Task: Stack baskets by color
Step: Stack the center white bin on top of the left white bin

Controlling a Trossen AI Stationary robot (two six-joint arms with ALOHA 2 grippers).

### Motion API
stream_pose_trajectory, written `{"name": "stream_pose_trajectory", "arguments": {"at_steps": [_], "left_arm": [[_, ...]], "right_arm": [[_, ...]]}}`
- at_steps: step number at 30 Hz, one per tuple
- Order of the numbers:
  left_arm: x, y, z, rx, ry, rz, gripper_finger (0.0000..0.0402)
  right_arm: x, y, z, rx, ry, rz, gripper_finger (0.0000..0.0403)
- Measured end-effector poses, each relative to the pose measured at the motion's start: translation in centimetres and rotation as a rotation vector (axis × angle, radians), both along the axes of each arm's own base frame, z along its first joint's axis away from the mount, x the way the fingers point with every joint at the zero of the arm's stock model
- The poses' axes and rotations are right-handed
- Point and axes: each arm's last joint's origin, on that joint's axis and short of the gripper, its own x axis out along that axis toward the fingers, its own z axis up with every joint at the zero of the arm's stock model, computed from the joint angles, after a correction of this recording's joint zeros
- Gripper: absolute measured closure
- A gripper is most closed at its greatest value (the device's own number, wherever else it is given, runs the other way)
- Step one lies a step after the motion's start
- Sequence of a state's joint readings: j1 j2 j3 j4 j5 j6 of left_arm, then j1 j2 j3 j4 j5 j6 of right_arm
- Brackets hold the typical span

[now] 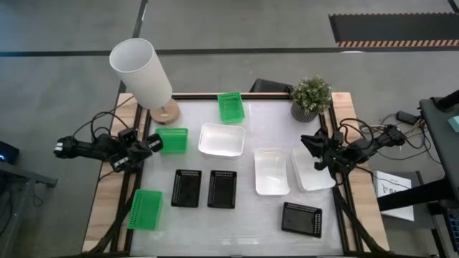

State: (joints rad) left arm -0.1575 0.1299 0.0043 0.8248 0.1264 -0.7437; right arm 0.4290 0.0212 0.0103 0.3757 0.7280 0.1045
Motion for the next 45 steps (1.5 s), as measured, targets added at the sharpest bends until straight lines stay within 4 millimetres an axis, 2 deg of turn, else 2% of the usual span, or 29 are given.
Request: {"name": "stream_pose_trajectory", "arguments": {"at_steps": [4,8,10,14,17,24,27,32,37,42,45], "left_arm": [[0.0,0.0,0.0,-0.082,0.022,-0.071,0.0402],[0.0,0.0,0.0,-0.082,0.023,-0.067,0.0402],[-0.1,0.2,0.2,-0.087,-0.001,0.018,0.0402],[-0.3,1.1,0.6,-0.050,-0.039,0.435,0.0402],[-0.7,1.5,1.0,-0.055,-0.057,0.628,0.0402],[-0.8,1.7,1.1,0.028,-0.052,0.762,0.0402],[-0.6,1.9,0.8,-0.113,0.006,0.774,0.0402],[0.1,1.8,0.6,-0.127,0.043,0.757,0.0402],[1.2,1.5,3.2,-0.078,0.040,0.721,0.0402],[4.0,1.1,6.8,-0.024,0.110,0.733,0.0402],[6.1,0.7,8.9,-0.060,0.138,0.692,0.0402]], "right_arm": [[-0.3,0.1,1.1,-0.095,-0.042,0.043,0.0335],[-0.7,0.0,2.8,-0.188,-0.075,0.071,0.0335],[-0.8,0.1,3.2,-0.243,-0.065,0.075,0.0335],[-1.2,-0.1,4.2,-0.310,-0.085,0.059,0.0335],[-1.3,-0.1,4.5,-0.346,-0.080,0.047,0.0335],[-1.2,0.1,4.3,-0.393,-0.070,0.099,0.0335],[-1.1,0.2,4.2,-0.411,-0.063,0.104,0.0335],[-1.1,0.2,4.2,-0.438,-0.057,0.093,0.0335],[-1.5,0.0,5.1,-0.427,-0.083,0.087,0.0335],[-1.7,-0.1,5.7,-0.435,-0.089,0.080,0.0335],[-1.7,-0.1,5.6,-0.449,-0.082,0.077,0.0335]]}}
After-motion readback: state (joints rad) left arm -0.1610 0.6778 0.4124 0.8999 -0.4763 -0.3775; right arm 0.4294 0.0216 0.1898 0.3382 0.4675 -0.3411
